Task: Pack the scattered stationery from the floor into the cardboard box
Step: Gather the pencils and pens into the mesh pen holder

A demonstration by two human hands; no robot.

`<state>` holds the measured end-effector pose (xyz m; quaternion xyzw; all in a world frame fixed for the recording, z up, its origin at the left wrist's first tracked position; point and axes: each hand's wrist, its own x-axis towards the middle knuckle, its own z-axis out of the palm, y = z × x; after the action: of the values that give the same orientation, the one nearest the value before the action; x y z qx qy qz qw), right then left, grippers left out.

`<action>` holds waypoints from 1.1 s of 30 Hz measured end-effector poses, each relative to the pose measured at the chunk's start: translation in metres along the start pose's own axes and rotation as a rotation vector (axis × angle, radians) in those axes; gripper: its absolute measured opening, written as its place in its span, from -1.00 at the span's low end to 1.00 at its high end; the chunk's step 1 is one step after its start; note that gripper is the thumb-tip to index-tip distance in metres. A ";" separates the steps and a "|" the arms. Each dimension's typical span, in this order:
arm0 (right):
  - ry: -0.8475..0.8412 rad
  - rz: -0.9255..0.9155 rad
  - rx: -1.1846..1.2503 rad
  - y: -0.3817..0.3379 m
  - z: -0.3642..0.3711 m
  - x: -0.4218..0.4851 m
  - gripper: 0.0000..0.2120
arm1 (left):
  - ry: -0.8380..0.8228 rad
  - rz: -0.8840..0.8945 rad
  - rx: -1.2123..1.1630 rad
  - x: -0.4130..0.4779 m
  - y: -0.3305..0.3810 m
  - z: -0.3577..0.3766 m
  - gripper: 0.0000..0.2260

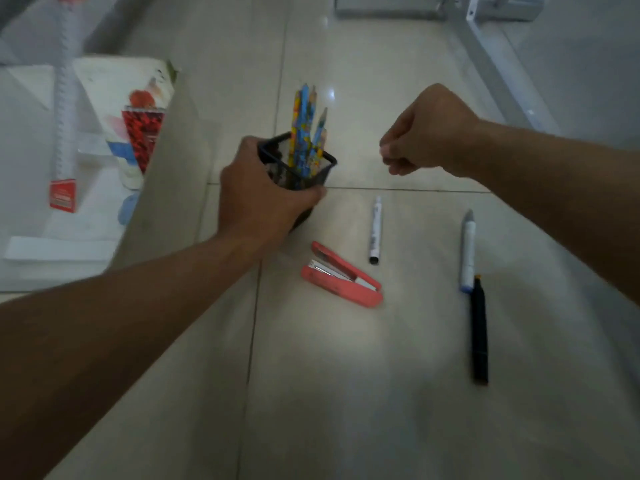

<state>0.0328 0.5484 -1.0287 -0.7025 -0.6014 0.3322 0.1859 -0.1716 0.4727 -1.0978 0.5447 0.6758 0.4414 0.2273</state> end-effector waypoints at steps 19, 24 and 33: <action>-0.137 0.525 -0.166 0.123 -0.024 -0.035 -0.54 | -0.055 0.026 0.080 -0.003 -0.001 0.006 -0.29; -0.109 0.566 -0.027 0.113 -0.018 -0.035 -0.71 | -0.049 0.025 0.060 -0.002 -0.005 0.000 -0.29; -0.082 0.296 0.101 0.051 0.045 -0.034 -0.75 | -0.031 0.026 0.065 -0.001 -0.003 -0.004 -0.29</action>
<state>0.0369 0.4988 -1.0860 -0.7590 -0.4811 0.4140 0.1452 -0.1762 0.4697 -1.0983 0.5676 0.6790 0.4135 0.2142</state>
